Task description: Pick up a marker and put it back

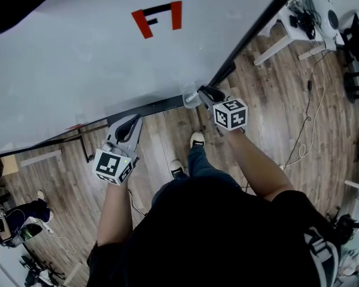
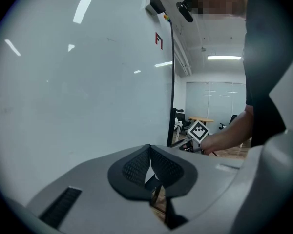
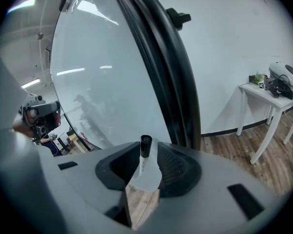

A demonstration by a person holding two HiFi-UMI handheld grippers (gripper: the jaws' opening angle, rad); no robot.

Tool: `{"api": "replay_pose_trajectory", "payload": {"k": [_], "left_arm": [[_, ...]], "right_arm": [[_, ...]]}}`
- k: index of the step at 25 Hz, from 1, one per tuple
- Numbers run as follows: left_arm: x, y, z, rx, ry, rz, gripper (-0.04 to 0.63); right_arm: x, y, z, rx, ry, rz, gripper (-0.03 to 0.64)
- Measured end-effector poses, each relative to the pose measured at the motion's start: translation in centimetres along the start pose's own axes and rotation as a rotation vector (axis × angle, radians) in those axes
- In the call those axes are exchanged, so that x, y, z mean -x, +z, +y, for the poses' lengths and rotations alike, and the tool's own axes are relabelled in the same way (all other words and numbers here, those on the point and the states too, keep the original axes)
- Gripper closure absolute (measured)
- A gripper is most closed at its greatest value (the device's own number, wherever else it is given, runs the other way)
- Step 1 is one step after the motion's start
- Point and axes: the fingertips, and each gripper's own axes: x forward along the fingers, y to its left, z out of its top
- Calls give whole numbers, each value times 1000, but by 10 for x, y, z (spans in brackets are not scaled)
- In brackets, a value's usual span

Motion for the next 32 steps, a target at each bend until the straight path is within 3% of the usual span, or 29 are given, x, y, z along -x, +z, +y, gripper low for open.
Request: {"api": "replay_pose_trajectory", "payload": {"k": [12, 32], "left_arm": [[-1, -11, -3, 29, 0, 12, 583], [18, -10, -6, 15, 6, 12, 583]], "right_arm": [[-9, -2, 3, -4, 17, 7, 512], [-1, 17, 15, 53, 12, -30, 546]]}}
